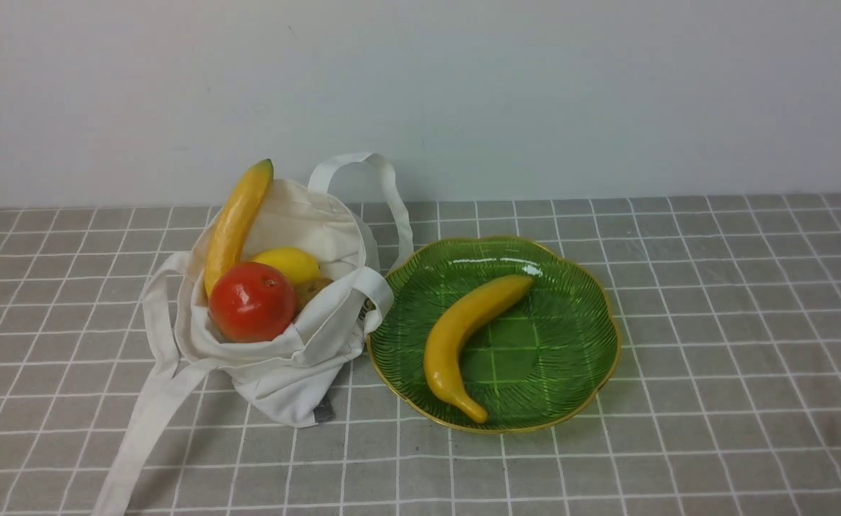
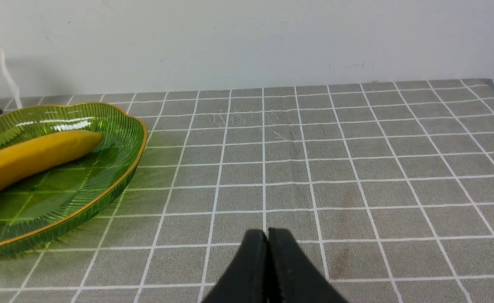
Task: Take the fruit out of the bag on the grey coffee tablecloth and place them on the plate.
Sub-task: 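Reach into the white bag and grasp the banana with the left gripper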
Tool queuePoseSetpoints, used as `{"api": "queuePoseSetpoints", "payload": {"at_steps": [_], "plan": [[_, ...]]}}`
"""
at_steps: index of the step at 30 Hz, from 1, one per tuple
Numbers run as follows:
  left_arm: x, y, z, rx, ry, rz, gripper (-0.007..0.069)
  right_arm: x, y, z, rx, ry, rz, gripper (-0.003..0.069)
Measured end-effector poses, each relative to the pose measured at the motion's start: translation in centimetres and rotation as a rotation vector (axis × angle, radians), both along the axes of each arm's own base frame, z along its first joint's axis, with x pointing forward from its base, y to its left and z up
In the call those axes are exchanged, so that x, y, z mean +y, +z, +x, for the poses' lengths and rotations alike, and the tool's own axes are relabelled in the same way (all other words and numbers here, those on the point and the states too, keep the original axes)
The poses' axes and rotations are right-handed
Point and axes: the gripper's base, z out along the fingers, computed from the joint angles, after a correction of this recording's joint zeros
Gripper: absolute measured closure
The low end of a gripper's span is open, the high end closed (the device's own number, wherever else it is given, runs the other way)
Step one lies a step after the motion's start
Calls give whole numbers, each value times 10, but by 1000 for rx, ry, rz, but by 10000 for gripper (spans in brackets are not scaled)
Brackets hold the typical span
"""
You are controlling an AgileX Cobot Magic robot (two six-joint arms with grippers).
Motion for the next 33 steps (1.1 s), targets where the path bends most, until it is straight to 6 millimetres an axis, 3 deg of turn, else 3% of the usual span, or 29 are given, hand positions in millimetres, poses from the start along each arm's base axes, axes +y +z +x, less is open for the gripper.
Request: {"api": "queuePoseSetpoints", "payload": {"at_steps": [22, 24, 28, 33], "plan": [[0, 0, 0, 0, 2, -19, 632, 0, 0, 0, 0, 0, 0, 674], [-3, 0, 0, 9, 14, -146, 632, 0, 0, 0, 0, 0, 0, 674], [-16, 3, -1, 97, 67, -768, 632, 0, 0, 0, 0, 0, 0, 674], [-24, 9, -2, 169, 85, -1188, 632, 0, 0, 0, 0, 0, 0, 674]]}}
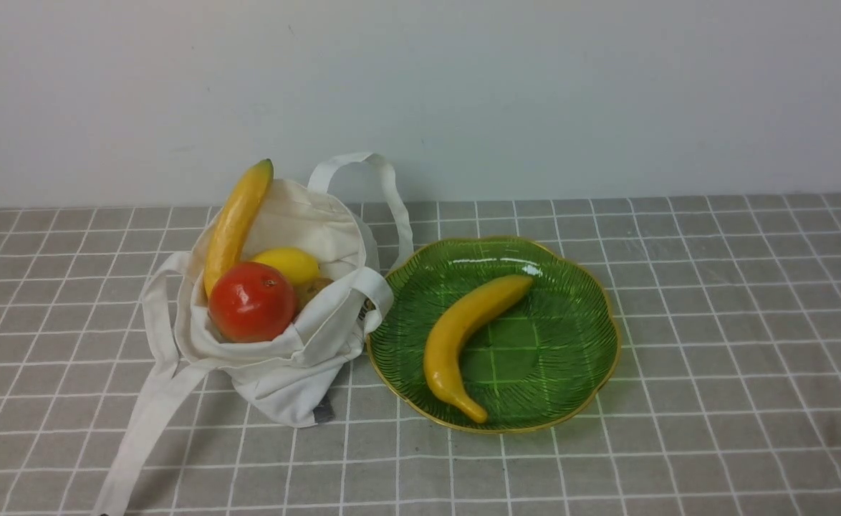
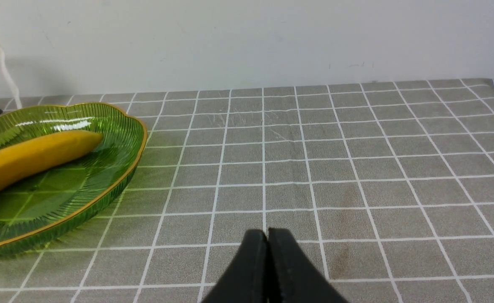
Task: Take the fruit out of the bag on the grey coffee tablecloth and place them on the plate.
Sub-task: 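Reach into the white bag and grasp the banana with the left gripper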
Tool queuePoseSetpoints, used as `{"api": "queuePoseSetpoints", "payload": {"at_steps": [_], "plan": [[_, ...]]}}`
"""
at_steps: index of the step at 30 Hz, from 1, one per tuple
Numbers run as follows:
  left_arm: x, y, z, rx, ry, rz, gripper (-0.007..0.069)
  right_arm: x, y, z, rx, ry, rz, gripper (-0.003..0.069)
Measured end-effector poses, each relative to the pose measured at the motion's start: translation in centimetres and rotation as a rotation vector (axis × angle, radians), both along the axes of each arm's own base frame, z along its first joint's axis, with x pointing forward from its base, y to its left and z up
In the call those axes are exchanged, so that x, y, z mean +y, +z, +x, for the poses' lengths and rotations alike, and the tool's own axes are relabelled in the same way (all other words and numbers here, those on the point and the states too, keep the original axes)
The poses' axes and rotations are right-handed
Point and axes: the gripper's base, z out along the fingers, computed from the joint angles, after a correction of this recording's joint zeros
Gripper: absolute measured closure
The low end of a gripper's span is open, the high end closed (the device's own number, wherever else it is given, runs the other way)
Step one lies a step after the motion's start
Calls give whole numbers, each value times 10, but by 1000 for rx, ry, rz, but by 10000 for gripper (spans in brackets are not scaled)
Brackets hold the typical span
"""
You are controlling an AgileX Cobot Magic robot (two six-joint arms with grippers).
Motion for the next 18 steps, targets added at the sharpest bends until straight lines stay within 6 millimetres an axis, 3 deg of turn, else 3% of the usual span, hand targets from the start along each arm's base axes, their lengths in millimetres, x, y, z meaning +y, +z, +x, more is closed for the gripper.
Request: {"api": "queuePoseSetpoints", "payload": {"at_steps": [6, 8, 12, 14, 18], "plan": [[1, 7, 1, -47, 13, -18, 632, 0, 0, 0, 0, 0, 0, 674], [-2, 22, -3, -107, -38, 77, 632, 0, 0, 0, 0, 0, 0, 674], [-6, 71, -7, -214, -118, 258, 632, 0, 0, 0, 0, 0, 0, 674], [-8, 85, 2, -155, -179, 372, 632, 0, 0, 0, 0, 0, 0, 674], [-14, 88, 24, 82, -362, 544, 632, 0, 0, 0, 0, 0, 0, 674]]}}
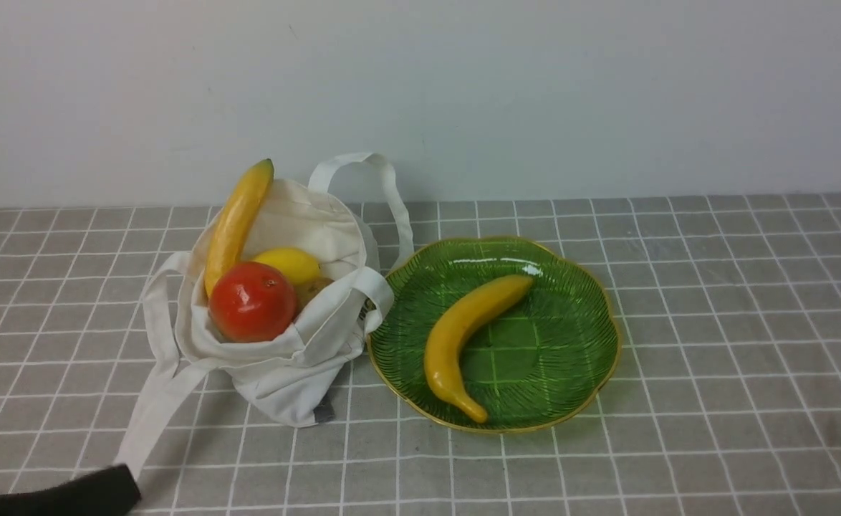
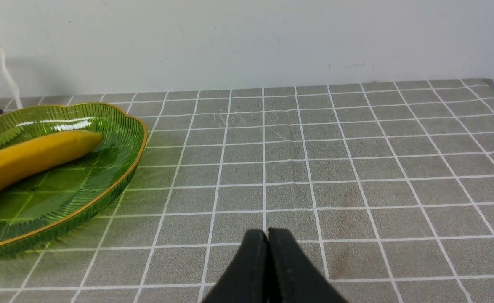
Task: Take the fruit out of the bag on the grey coffee tablecloth and place them on the plate.
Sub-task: 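Reach into the white bag and grasp the banana with the left gripper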
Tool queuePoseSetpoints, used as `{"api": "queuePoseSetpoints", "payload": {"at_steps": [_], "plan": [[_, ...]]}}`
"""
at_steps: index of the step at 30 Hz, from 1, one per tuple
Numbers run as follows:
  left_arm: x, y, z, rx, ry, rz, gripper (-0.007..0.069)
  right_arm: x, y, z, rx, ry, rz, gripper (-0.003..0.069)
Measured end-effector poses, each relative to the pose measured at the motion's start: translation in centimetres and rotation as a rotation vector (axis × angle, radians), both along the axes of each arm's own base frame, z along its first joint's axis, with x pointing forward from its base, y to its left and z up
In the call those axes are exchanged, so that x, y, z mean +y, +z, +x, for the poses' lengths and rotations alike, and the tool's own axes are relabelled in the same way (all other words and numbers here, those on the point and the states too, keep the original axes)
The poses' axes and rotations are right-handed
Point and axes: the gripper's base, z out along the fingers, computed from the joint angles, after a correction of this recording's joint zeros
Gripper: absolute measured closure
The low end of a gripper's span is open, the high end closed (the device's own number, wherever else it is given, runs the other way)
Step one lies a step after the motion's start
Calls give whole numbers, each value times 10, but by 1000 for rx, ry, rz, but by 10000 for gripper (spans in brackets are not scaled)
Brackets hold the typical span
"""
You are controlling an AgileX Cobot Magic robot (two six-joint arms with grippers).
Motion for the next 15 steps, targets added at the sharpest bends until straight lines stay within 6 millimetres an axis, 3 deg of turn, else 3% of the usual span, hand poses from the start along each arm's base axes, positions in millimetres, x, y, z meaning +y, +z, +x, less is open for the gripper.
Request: {"api": "queuePoseSetpoints", "payload": {"at_steps": [3, 7, 15], "plan": [[1, -4, 26, 256, -103, 210, 632, 0, 0, 0, 0, 0, 0, 674], [6, 0, 69, 396, -152, 375, 632, 0, 0, 0, 0, 0, 0, 674], [8, 33, 153, 294, -113, 510, 628, 0, 0, 0, 0, 0, 0, 674]]}}
